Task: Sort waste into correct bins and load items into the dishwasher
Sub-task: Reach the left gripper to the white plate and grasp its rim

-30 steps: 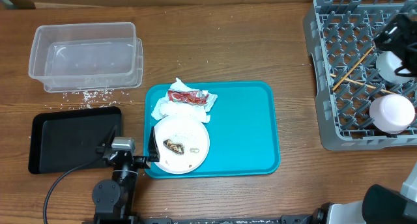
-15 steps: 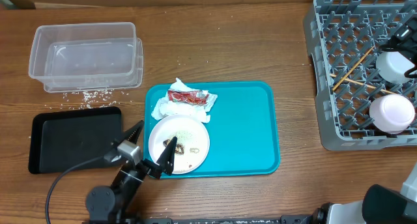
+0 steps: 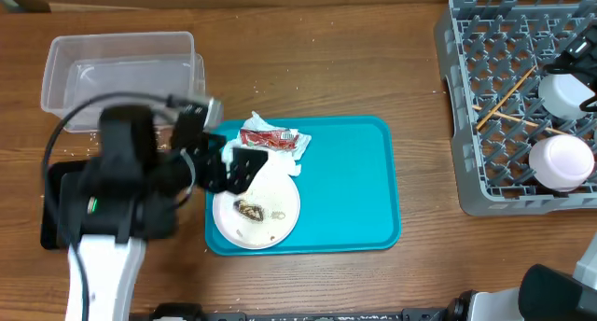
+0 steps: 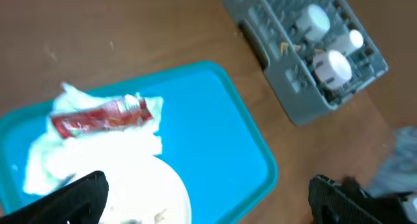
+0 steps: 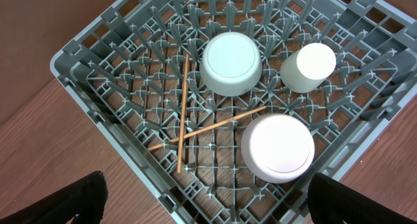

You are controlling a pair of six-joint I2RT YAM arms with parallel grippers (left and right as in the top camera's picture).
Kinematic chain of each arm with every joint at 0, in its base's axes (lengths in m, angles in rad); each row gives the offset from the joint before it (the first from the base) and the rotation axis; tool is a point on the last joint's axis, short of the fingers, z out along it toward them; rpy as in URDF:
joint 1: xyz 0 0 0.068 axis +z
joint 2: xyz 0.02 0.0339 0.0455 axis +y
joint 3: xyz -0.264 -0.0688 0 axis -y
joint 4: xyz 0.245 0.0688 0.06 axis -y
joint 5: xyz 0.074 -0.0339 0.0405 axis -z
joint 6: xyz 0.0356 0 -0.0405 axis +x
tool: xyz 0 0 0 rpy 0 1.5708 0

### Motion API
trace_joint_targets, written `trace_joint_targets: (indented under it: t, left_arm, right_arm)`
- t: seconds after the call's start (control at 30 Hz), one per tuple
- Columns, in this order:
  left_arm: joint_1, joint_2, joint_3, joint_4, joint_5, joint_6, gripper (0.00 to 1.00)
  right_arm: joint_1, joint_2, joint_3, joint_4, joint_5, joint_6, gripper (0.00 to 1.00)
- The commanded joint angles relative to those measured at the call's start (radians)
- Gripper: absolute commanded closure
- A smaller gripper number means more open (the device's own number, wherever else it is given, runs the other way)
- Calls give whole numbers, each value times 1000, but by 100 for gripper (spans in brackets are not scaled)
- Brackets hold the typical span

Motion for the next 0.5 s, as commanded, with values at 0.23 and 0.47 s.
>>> trace_joint_targets:
  t: [0.23,0.47]
  left_arm:
    - [-492,304,170,-126,-751,-346,0]
    - [-630,491,170,-80,-633,-359,0]
  right_arm:
    - [1,-8,2,5,10,1,0]
    - [1,-8,2,5,10,1,0]
